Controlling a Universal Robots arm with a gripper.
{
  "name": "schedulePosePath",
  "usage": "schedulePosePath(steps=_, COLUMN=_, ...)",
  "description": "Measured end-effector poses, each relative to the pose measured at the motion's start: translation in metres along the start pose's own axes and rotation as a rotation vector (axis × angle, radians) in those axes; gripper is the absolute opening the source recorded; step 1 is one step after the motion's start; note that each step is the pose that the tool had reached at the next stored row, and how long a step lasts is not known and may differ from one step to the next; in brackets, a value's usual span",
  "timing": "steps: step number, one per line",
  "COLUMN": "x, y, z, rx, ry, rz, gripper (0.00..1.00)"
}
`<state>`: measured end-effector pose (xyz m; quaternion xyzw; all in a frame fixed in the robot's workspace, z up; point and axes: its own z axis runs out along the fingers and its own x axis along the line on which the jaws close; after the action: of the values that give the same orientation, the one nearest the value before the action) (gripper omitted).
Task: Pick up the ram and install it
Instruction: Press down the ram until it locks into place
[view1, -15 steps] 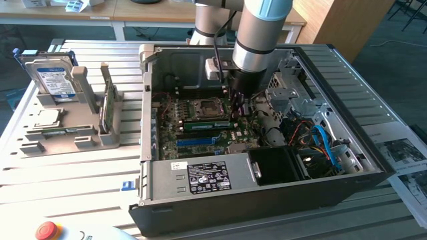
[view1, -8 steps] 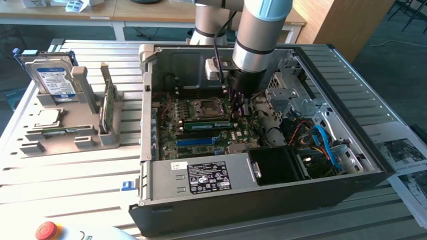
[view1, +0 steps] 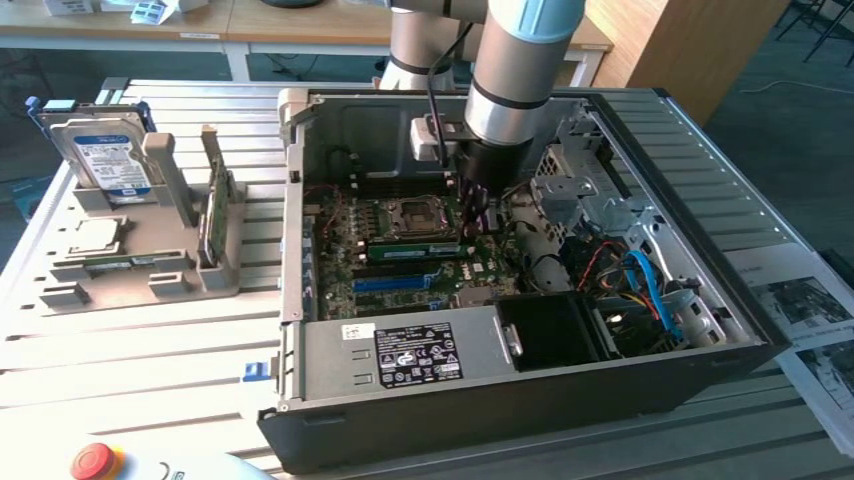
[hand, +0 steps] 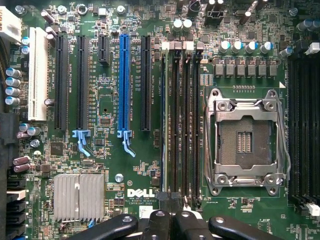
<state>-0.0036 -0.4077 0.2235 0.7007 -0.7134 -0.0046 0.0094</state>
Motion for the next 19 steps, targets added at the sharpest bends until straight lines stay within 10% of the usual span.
schedulePosePath(steps=19, x=-0.0001, y=0.0, z=-0.001, rx=-0.0002, ry=-0.0006, rz=0.0, gripper=0.1)
